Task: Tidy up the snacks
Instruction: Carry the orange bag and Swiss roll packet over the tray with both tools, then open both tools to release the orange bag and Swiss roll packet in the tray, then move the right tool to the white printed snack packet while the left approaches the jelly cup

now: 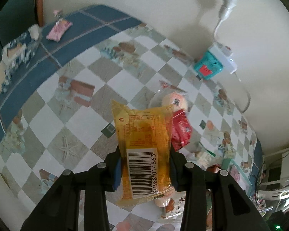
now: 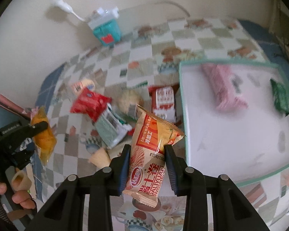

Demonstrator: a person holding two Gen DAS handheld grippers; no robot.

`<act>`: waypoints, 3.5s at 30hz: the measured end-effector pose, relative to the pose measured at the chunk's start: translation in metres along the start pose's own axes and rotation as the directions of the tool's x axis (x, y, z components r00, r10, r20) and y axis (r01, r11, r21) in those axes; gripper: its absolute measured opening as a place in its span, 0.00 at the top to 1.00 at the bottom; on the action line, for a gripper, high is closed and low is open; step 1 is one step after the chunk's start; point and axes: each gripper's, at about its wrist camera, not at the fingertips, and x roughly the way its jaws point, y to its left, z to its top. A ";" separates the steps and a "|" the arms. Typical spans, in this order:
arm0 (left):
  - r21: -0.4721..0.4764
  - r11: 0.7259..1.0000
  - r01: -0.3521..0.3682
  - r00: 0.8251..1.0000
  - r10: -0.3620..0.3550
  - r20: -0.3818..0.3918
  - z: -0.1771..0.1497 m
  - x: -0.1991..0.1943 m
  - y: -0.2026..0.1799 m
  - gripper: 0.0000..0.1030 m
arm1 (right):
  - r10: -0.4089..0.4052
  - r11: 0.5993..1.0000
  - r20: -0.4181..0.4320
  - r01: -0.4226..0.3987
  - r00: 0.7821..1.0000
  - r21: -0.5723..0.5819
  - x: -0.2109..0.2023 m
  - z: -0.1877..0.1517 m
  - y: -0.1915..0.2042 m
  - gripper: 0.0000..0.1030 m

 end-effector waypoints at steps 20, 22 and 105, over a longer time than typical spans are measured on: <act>0.297 0.954 0.043 0.995 -0.067 0.070 -0.064 -0.046 -0.119 0.60 | -0.264 0.955 0.210 0.224 0.941 0.196 -0.083 0.022 -0.119 0.64; 0.334 0.942 0.042 0.996 -0.068 0.065 -0.075 -0.046 -0.134 0.60 | -0.296 0.941 0.213 0.246 0.931 0.231 -0.089 0.022 -0.138 0.64; 0.561 0.828 0.030 0.999 -0.007 -0.043 -0.160 0.045 -0.240 0.05 | -0.477 0.861 0.054 0.454 0.877 0.228 -0.038 0.015 -0.219 0.00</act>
